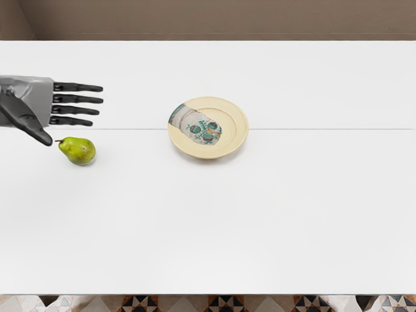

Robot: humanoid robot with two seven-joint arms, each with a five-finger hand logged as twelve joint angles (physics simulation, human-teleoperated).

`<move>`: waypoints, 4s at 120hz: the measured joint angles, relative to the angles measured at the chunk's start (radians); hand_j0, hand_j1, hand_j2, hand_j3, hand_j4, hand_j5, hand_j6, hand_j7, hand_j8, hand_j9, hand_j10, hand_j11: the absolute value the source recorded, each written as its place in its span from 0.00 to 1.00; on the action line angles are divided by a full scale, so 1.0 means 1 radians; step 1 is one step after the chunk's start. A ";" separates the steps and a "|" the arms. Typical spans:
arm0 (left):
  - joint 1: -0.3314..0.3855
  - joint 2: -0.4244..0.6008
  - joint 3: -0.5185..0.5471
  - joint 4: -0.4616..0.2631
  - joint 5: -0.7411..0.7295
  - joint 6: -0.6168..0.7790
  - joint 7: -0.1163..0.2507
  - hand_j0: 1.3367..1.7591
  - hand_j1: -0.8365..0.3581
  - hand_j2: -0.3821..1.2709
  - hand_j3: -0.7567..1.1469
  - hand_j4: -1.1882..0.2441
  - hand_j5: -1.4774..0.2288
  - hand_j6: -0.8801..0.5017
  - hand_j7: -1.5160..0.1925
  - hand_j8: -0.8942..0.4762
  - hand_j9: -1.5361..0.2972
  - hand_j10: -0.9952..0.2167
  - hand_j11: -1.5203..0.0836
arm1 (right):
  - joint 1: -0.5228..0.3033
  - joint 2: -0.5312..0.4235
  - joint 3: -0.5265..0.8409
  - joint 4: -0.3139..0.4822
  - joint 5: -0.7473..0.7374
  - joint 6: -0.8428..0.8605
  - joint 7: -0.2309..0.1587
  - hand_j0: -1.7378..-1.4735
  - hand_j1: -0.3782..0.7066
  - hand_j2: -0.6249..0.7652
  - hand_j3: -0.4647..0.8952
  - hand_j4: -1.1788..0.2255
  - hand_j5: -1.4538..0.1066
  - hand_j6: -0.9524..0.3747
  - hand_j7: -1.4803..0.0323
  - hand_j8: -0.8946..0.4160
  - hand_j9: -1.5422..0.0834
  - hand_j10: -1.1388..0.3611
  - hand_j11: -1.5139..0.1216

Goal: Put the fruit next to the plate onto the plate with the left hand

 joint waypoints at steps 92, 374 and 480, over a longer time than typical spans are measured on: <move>-0.104 -0.095 0.006 -0.080 0.775 0.001 0.003 0.76 0.99 0.23 0.40 0.83 0.87 0.63 0.89 0.65 0.84 0.82 0.95 | 0.006 0.000 -0.004 0.000 -0.002 0.000 -0.001 0.30 0.06 0.44 0.34 0.82 0.90 0.69 0.95 0.66 0.92 0.74 0.90; 0.280 -0.281 0.070 0.008 1.377 0.684 -0.355 0.76 0.73 0.27 0.40 0.64 0.66 0.44 0.68 0.45 0.65 0.60 0.73 | 0.007 0.000 -0.003 0.000 -0.002 0.000 -0.004 0.30 0.06 0.44 0.34 0.82 0.90 0.69 0.95 0.66 0.92 0.74 0.90; 0.264 -0.306 0.068 0.051 1.378 0.565 -0.356 0.76 0.52 0.29 0.40 0.48 0.51 0.29 0.53 0.34 0.50 0.42 0.56 | 0.007 0.000 -0.003 0.000 -0.002 0.000 -0.004 0.30 0.06 0.44 0.34 0.82 0.90 0.69 0.95 0.66 0.92 0.74 0.90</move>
